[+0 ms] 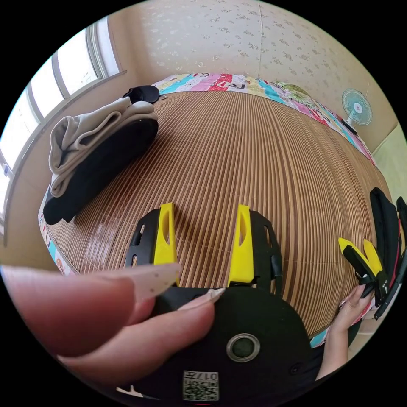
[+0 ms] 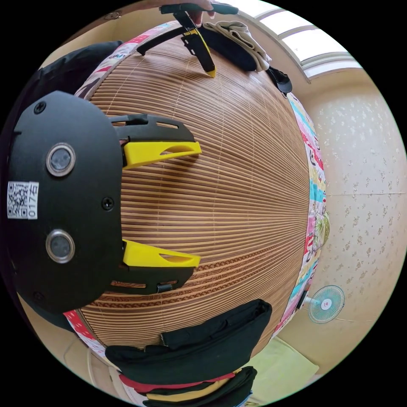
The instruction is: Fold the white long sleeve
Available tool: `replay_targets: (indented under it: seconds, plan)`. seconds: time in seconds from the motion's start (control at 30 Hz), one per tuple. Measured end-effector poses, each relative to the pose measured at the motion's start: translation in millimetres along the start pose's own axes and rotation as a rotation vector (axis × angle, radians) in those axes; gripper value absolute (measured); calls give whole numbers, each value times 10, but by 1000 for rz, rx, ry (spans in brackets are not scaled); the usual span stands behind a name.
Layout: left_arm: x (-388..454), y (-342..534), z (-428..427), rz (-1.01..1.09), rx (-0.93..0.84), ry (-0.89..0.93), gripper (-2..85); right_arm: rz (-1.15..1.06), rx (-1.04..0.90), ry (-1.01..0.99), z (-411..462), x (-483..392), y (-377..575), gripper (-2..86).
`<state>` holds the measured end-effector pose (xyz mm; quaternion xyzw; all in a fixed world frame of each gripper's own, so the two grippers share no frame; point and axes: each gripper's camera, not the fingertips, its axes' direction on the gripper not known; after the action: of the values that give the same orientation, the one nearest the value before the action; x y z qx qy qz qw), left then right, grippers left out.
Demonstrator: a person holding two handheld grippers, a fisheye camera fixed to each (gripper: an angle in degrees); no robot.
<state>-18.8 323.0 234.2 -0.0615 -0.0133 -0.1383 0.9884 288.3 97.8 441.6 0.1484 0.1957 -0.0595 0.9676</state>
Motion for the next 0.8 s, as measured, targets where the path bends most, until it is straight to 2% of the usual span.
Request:
replay_targets:
  seconds: [0.8]
  plan:
    - [-479,91,-94,-39,1,25,213,-1,-1,3,-200,-1,-37,296]
